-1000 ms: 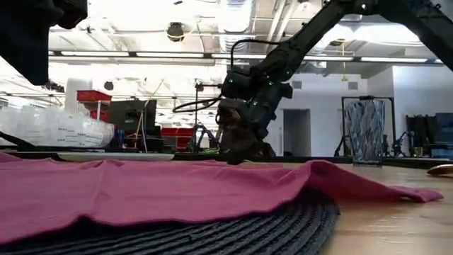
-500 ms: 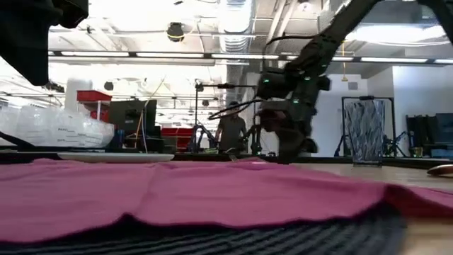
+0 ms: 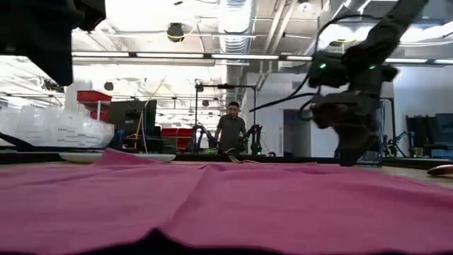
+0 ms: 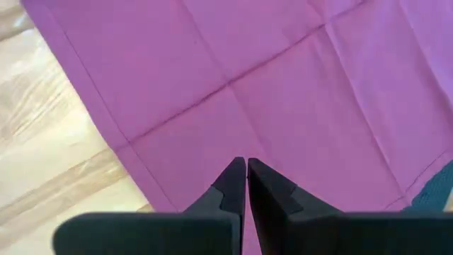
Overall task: Set table place
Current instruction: Fold the pink table napkin
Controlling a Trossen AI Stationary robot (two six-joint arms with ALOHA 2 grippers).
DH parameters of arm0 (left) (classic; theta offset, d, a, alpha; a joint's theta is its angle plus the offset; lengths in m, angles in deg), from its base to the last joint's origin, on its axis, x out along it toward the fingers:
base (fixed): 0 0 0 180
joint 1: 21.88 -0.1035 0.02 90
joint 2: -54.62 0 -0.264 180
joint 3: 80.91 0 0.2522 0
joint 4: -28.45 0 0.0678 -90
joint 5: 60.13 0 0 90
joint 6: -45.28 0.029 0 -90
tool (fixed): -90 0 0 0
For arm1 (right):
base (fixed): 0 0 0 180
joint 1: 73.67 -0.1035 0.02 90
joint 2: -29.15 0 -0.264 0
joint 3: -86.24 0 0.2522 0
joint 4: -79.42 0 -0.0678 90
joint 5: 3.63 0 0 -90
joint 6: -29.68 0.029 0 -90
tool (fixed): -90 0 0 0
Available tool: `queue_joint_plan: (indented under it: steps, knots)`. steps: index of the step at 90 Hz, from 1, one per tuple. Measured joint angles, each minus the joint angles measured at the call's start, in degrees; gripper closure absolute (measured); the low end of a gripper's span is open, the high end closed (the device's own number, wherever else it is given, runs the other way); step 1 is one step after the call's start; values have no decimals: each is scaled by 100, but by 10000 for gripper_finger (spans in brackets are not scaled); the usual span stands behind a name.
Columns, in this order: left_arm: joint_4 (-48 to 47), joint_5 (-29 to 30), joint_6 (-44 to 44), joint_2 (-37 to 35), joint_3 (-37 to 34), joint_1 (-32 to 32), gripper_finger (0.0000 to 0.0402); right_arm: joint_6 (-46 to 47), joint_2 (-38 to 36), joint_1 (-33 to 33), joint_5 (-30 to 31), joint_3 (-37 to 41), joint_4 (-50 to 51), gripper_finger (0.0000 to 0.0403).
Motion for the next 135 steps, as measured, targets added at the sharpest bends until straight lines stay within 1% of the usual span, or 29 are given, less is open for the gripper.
queue_joint_plan:
  steps: [11,19,32,37,43,50,58,66,75,88,98,106,120,129,135]
  knots:
    - [-106,0,202,0,0,-269,402,377,-681,-240,363,144,-22,403]
    - [-128,3,539,0,0,-553,401,525,-1155,-389,625,148,-117,403]
    - [-274,6,1124,2,-5,-1252,401,583,-1480,-270,724,146,-374,403]
    - [-120,-27,1482,20,-91,-1558,401,584,-1452,-148,726,144,-378,403]
    - [128,-198,1924,47,-311,-1937,402,546,-1334,8,724,144,-377,403]
    - [626,-512,2523,125,-590,-2414,402,488,-1137,175,653,144,-471,403]
    - [1114,-825,3123,182,-912,-2922,402,446,-864,311,433,144,-686,403]
    - [1570,-1044,3594,212,-1127,-3323,401,537,-587,328,305,144,-915,403]
    - [1834,-1318,4018,288,-1239,-3668,402,633,-266,213,258,142,-1251,403]
    - [2217,-1550,4323,531,-1370,-3840,401,911,225,28,249,137,-1651,403]
    - [2532,-1710,4387,839,-1386,-3824,401,1091,536,-173,274,137,-1751,403]
    - [2936,-1869,4361,1095,-1380,-3743,401,1276,647,-386,301,165,-1752,403]
    - [3620,-1987,4320,1376,-1279,-3627,401,1571,510,-782,557,161,-1574,403]
    - [3628,-1989,4391,1408,-1101,-3675,401,1633,288,-905,591,170,-1465,403]
    - [3516,-1990,4463,1362,-952,-3773,401,1658,109,-921,748,170,-1329,403]
